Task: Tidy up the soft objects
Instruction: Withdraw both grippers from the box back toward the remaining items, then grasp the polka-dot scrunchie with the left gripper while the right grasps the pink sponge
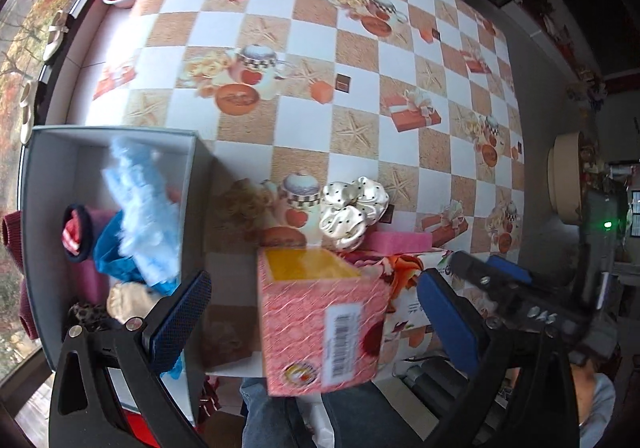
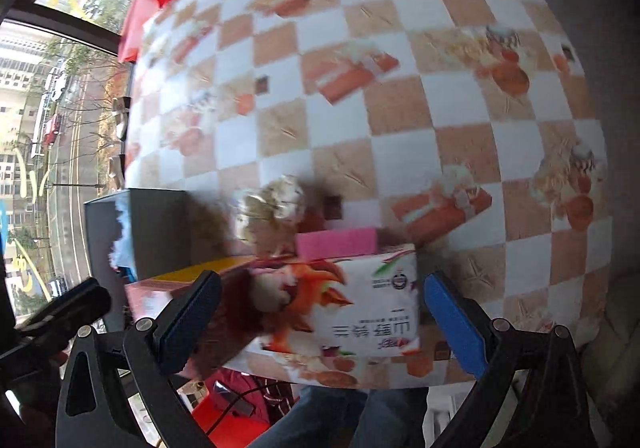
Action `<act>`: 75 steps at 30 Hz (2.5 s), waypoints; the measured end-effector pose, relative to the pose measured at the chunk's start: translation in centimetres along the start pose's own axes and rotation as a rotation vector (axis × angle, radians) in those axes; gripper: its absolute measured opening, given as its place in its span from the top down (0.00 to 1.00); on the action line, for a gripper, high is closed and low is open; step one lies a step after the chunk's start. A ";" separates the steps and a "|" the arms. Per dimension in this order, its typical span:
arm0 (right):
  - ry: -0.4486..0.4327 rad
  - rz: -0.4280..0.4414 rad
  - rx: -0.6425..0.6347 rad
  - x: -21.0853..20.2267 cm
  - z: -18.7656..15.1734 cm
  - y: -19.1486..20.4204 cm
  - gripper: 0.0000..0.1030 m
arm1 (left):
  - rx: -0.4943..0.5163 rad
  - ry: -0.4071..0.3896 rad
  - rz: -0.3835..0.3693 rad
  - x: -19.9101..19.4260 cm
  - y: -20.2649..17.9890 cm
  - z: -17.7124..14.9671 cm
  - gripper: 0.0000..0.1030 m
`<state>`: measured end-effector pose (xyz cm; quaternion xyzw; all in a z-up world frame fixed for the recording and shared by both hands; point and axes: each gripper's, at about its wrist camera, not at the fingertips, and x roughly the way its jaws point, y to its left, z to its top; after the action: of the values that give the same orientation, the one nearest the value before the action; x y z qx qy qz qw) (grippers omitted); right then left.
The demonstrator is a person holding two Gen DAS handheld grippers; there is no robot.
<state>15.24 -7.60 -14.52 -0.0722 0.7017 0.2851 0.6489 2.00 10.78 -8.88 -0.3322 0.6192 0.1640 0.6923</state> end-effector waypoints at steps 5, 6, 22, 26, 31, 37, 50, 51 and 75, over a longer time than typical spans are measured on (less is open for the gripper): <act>0.091 -0.001 -0.039 4.1 1.5 -0.1 0.01 | -0.035 0.025 0.015 1.4 -1.3 2.0 0.00; 0.112 -0.001 -0.058 5.0 1.8 0.1 0.01 | -0.039 0.026 0.027 1.5 -1.5 2.2 0.00; 0.266 0.035 -0.140 11.1 2.8 0.6 0.26 | -0.100 0.136 0.123 7.1 -3.1 5.3 0.00; 0.241 0.063 -0.109 10.3 2.8 -1.5 0.27 | -0.082 0.172 0.159 8.7 -4.2 5.9 0.00; 0.174 0.101 -0.035 7.8 3.3 -5.1 0.27 | -0.077 0.212 0.204 11.5 -5.7 6.5 0.00; 0.128 0.139 0.022 5.7 2.9 -8.9 0.26 | -0.092 0.322 0.305 16.2 -6.8 6.8 0.00; 0.059 0.172 0.119 2.2 1.8 -13.5 0.26 | -0.161 0.351 0.294 18.7 -5.2 6.9 0.19; 0.051 0.172 0.125 1.9 1.7 -13.7 0.26 | -0.153 0.339 0.274 18.4 -5.3 6.9 0.31; -0.067 0.135 0.008 -1.0 2.3 -5.1 0.26 | 0.089 -0.076 0.204 3.7 -8.8 5.4 0.74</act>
<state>19.82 -10.96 -15.11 -0.0125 0.6840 0.3278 0.6516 12.30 7.32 -10.18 -0.2297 0.6299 0.2183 0.7091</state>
